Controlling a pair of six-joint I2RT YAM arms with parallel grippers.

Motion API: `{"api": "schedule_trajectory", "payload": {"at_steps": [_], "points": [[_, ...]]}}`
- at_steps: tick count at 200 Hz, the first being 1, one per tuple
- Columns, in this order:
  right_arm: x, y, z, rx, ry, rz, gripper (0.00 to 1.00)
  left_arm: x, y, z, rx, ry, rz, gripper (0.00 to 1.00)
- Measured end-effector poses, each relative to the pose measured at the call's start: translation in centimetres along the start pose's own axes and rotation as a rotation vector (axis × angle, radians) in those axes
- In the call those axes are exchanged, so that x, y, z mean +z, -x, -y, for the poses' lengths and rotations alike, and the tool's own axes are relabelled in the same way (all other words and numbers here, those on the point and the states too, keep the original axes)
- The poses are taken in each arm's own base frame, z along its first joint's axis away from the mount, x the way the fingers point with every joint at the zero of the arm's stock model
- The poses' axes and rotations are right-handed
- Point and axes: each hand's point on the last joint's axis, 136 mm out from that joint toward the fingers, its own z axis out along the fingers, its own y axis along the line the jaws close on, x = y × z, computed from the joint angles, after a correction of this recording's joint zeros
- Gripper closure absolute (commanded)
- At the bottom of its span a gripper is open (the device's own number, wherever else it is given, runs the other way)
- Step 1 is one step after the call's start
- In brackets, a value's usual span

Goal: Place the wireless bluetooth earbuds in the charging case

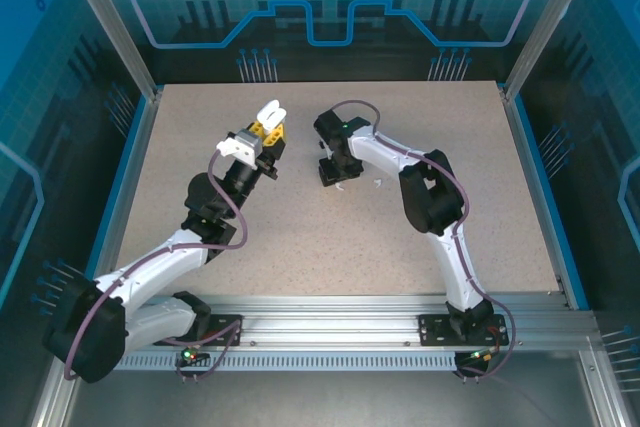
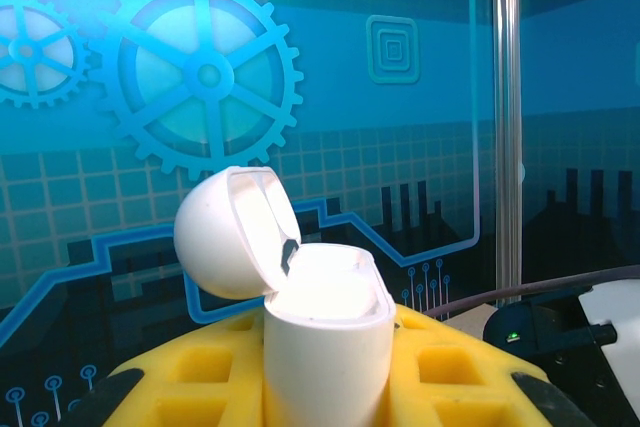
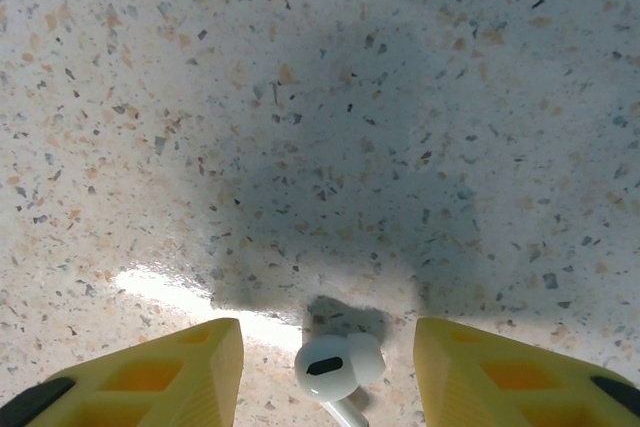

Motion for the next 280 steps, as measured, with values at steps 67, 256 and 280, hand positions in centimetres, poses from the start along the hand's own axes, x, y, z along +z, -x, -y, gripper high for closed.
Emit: {"api": "schedule_trajectory", "payload": {"at_steps": [67,256,280], "points": [[0.4,-1.1,0.7,-0.013,-0.062,-0.029,0.56,-0.1,0.5,0.0,0.0,0.001,0.012,1.0],[0.9,-1.4,0.1,-0.023,-0.079,-0.071,0.64,-0.1,0.5,0.1,0.0,-0.007,0.012,1.0],[0.9,-1.4,-0.1,-0.023,-0.071,-0.073,0.67,-0.1,0.5,0.2,0.0,-0.014,0.012,1.0]]}}
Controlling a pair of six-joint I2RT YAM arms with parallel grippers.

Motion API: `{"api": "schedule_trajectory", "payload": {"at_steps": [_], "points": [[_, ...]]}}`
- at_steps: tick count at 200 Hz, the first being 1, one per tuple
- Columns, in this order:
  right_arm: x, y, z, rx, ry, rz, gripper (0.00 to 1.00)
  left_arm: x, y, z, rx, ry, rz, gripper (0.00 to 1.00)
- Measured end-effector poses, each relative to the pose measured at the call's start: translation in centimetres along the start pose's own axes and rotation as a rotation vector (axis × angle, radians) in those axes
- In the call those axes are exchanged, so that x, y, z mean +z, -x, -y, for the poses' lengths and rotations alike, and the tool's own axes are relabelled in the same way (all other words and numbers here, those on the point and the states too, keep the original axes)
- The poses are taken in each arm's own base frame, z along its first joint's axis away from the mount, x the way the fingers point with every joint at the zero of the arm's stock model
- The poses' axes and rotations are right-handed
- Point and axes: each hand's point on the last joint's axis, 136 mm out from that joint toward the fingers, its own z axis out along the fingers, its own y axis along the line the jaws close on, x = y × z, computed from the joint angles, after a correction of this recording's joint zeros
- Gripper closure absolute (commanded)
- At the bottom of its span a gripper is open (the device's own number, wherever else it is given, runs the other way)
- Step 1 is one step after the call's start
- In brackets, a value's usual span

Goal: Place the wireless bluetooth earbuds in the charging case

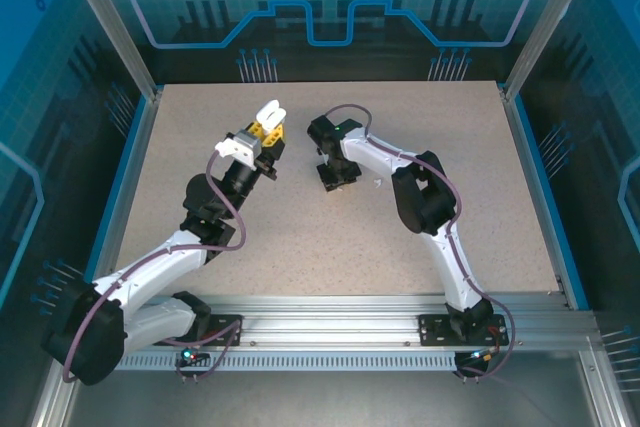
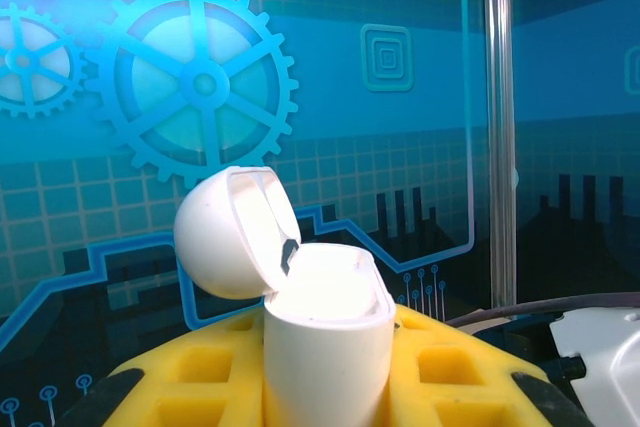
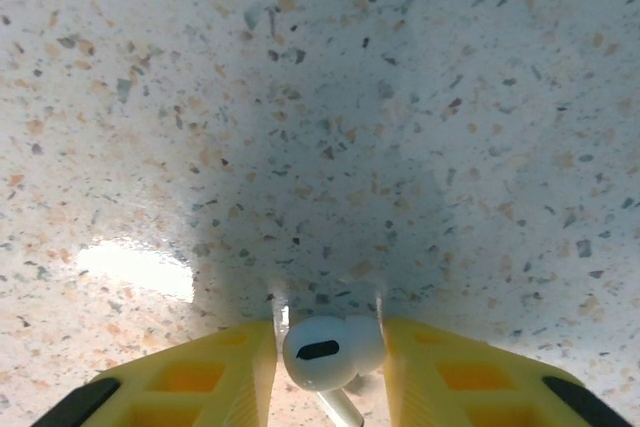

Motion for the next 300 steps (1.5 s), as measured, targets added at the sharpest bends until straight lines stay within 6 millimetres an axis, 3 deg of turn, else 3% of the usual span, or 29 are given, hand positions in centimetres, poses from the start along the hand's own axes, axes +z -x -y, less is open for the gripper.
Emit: {"api": "schedule_trajectory", "payload": {"at_steps": [66,127,157,191,238,300], "points": [[-0.1,0.0,-0.1,0.002,0.013,-0.005,0.81,-0.1,0.1,0.2,0.0,-0.012,-0.002,1.0],[-0.4,0.4,0.0,0.019,0.026,0.023,0.81,-0.2,0.2,0.3,0.0,-0.019,-0.005,1.0],[-1.6,0.3,0.8,0.052,0.033,0.064,0.82,-0.2,0.1,0.3,0.0,-0.019,-0.006,1.0],[-5.0,0.4,1.8,0.103,0.046,0.163,0.83,-0.2,0.1,0.3,0.0,-0.019,-0.006,1.0],[-12.2,1.3,3.2,0.162,0.084,0.362,0.83,-0.3,0.6,0.3,0.0,-0.017,0.004,1.0],[-20.1,1.9,4.0,0.186,0.145,0.581,0.82,-0.3,0.5,0.2,-0.005,-0.011,-0.002,1.0]]}}
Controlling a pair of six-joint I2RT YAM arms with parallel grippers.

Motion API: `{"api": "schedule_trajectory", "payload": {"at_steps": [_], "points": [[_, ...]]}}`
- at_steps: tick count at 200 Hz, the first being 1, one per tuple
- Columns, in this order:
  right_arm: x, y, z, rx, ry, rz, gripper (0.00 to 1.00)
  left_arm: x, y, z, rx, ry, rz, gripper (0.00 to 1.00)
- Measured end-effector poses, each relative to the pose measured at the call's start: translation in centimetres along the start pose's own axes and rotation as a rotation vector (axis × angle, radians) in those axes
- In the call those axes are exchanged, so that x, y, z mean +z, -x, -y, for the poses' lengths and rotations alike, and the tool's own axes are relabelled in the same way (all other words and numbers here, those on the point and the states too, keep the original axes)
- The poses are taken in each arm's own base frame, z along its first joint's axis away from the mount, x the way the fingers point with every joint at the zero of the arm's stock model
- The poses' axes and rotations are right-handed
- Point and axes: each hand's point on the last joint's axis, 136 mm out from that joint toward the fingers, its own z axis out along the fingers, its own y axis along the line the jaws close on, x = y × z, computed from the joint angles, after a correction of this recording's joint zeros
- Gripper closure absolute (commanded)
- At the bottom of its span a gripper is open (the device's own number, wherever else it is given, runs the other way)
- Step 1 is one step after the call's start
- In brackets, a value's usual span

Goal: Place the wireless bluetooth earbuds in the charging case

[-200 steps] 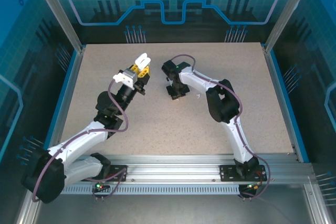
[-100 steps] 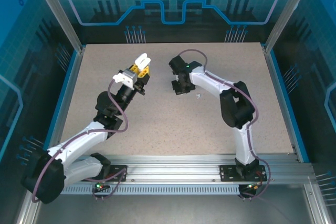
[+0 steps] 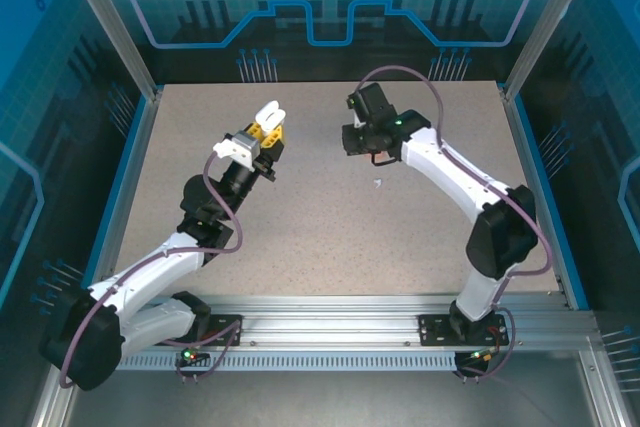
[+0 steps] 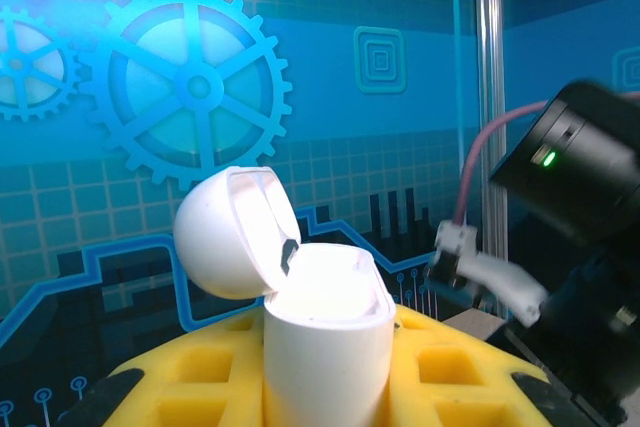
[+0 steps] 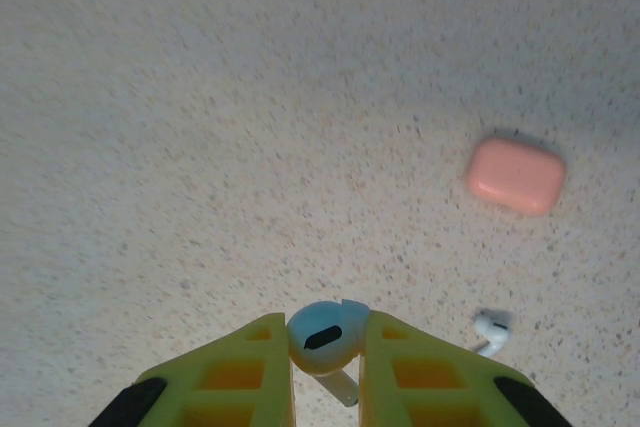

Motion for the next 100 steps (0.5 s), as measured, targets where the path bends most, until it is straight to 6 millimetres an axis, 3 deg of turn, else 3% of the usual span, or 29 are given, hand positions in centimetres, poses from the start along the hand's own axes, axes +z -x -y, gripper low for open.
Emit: {"api": "schedule_trajectory", "payload": {"at_steps": [34,70,100], "points": [[-6.0,3.7,-1.7,0.012,0.11,0.177,0.81,0.3,-0.8,0.5,-0.002,-0.016,-0.018,1.0],[-13.0,7.4,-3.7,0.019,0.251,0.374,0.81,1.1,-3.4,3.1,0.002,-0.079,-0.072,1.0],[-16.7,9.2,-5.6,0.019,0.359,0.485,0.8,2.8,-5.1,5.0,0.005,-0.108,-0.095,1.0]]}}
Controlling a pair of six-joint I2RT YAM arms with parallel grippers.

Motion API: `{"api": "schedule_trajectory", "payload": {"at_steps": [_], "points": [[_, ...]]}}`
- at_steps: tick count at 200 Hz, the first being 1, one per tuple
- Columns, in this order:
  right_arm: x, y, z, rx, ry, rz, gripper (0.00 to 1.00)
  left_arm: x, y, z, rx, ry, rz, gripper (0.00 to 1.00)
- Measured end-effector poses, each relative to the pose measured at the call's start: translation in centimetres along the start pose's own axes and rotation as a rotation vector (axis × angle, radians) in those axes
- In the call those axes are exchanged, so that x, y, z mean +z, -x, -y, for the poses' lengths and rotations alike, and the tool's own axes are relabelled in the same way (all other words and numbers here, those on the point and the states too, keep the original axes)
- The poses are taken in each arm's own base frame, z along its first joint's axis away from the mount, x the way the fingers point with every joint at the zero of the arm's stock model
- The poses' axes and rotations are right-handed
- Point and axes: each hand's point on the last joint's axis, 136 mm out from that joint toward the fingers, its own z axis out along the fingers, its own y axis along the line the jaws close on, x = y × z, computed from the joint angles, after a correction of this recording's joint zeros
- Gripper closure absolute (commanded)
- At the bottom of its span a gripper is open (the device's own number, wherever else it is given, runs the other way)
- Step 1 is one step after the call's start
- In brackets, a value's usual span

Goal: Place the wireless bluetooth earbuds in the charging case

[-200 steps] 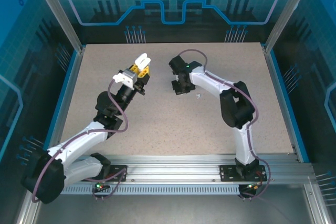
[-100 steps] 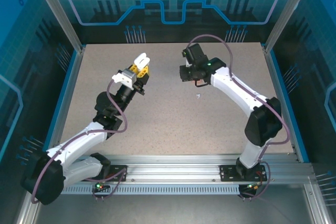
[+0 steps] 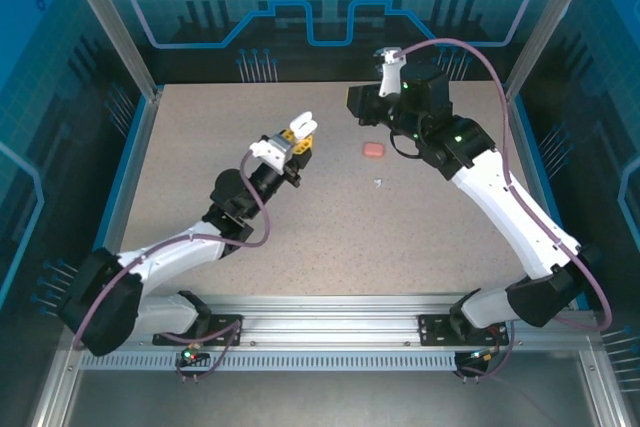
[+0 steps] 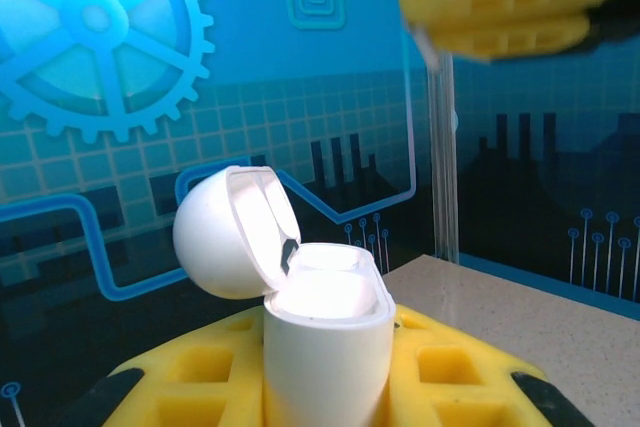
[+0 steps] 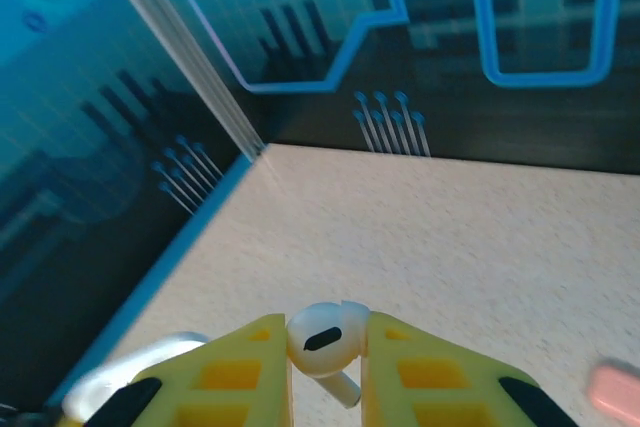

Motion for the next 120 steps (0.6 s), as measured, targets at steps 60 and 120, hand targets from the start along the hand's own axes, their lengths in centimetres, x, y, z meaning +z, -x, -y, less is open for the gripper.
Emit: {"api": "schedule_trajectory", "payload": {"at_steps": [60,120], "points": [[-1.7,0.8,-4.8,0.017,0.211,0.119,0.8,3.8,1.9,1.4,0.019,-0.004,0.08,1.0],[-0.6,-0.5,-5.1,0.053,0.285,0.17,0.8,5.5,4.6,2.0,0.064,-0.003,0.149,1.0]]}}
